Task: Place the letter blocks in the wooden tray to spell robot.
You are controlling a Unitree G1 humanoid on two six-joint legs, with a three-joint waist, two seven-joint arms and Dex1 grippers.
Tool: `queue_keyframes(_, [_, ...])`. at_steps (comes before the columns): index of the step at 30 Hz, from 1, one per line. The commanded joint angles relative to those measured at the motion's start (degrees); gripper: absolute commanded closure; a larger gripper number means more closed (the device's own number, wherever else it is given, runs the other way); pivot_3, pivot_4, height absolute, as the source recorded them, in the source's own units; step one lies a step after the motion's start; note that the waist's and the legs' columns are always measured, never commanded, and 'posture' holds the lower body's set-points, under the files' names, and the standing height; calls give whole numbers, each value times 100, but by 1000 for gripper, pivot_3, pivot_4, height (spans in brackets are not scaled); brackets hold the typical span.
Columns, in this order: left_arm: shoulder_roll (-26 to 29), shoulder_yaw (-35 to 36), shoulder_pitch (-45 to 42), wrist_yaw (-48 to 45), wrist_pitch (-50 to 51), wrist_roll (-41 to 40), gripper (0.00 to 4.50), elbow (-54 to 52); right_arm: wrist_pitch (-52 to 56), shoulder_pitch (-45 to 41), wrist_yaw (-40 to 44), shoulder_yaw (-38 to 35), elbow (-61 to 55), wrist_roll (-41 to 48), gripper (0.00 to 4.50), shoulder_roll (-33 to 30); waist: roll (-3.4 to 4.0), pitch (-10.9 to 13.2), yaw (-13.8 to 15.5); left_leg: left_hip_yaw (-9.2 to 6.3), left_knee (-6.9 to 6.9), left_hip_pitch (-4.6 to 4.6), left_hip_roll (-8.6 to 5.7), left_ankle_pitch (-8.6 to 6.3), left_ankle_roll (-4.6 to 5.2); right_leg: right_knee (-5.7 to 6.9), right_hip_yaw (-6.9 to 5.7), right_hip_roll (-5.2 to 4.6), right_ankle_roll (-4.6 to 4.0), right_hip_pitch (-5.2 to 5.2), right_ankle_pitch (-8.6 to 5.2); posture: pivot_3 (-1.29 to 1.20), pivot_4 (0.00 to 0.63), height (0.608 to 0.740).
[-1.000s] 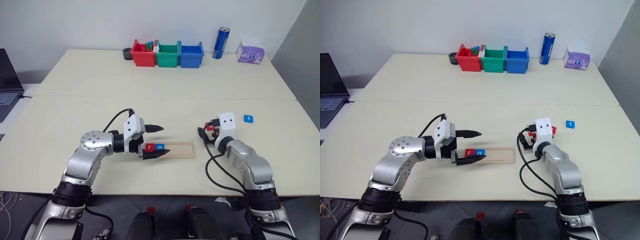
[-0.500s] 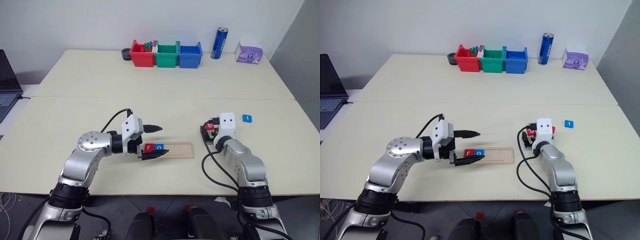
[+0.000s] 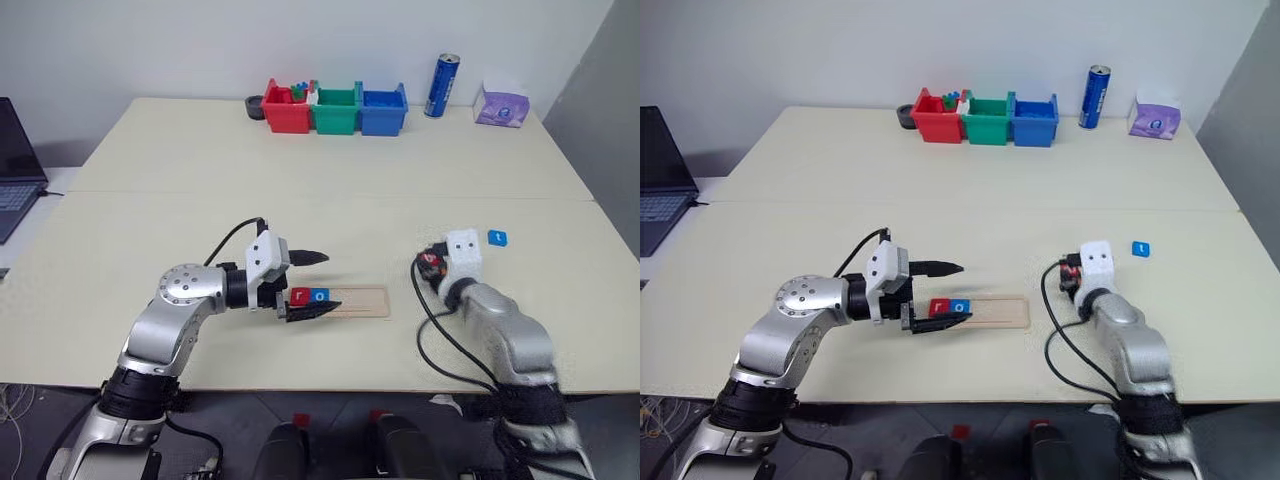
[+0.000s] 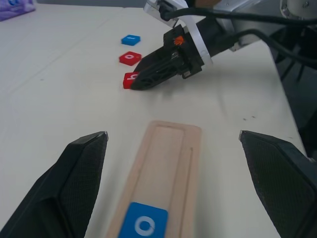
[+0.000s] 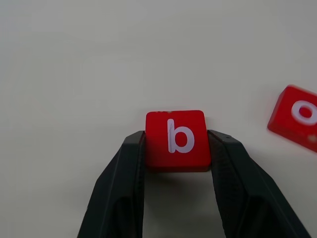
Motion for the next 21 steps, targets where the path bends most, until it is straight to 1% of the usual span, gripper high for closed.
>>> queue_keyframes(1, [33,22,0,-61,-67,-147,0,-223,1356,579,176,-170,-1359,435,3032,-199,-1,-1,-2,0,1,-2,-1,0,0,-2,-1,0,0,0,0,0,150,740])
queue_keyframes(3, [26,8,25,-75,-74,-151,0,-243,2048,920,174,-258,-1988,630,3032,-170,-1,-1,-3,-4,0,-1,-2,0,0,-4,-3,-1,0,3,0,0,150,740])
queue_keyframes(5, [18,-17,49,-87,-77,-154,0,-264,2440,1060,135,-274,-2323,714,3032,-82,-3,-3,-9,-6,0,4,-1,0,0,-4,-3,0,1,7,-1,0,150,740])
queue_keyframes(7, [8,-42,58,-101,-78,-162,0,-271,2655,1135,68,-196,-2500,705,3032,3,-4,-3,-18,-4,1,12,-1,0,0,-5,-3,1,4,14,-2,0,150,740])
queue_keyframes(9, [4,-71,38,-107,-89,-166,0,-252,2826,1158,-48,-182,-2510,639,3032,176,-5,-4,-28,0,0,30,-1,0,0,-7,0,2,28,27,-16,0,150,740])
queue_keyframes(12, [15,-94,-4,-129,-109,-175,0,-205,2941,1111,-121,-181,-2513,620,2003,401,-9,-7,-28,1,-1,52,0,0,0,-8,1,5,29,45,-18,0,150,740])
queue_keyframes(15, [28,-109,-21,-159,-134,-167,0,-174,2845,978,-37,-197,-2483,619,926,291,-20,-15,-29,4,-2,54,1,0,0,-8,1,6,29,46,-18,0,150,740])
queue_keyframes(17, [25,-108,-23,-168,-132,-162,0,-178,2758,783,100,-429,-2445,691,168,246,-21,-15,-30,8,-1,54,0,0,0,-10,1,6,29,46,-18,0,150,740])
queue_keyframes(18, [23,-108,-22,-173,-132,-157,0,-182,2751,630,224,-674,-2407,817,17,318,-21,-15,-30,11,0,55,-1,0,0,-10,1,6,30,46,-18,0,150,740])
queue_keyframes(19, [26,-105,-24,-187,-143,-153,0,-169,2757,463,390,-909,-2338,975,17,347,-21,-14,-29,13,0,55,-2,0,0,-10,1,6,30,46,-17,0,150,740])
queue_keyframes(21, [28,-99,-28,-204,-157,-153,0,-153,2353,95,1123,-1313,-2094,1407,17,-63,-19,-12,-28,14,1,55,-3,0,0,-10,1,5,31,46,-17,0,150,740])
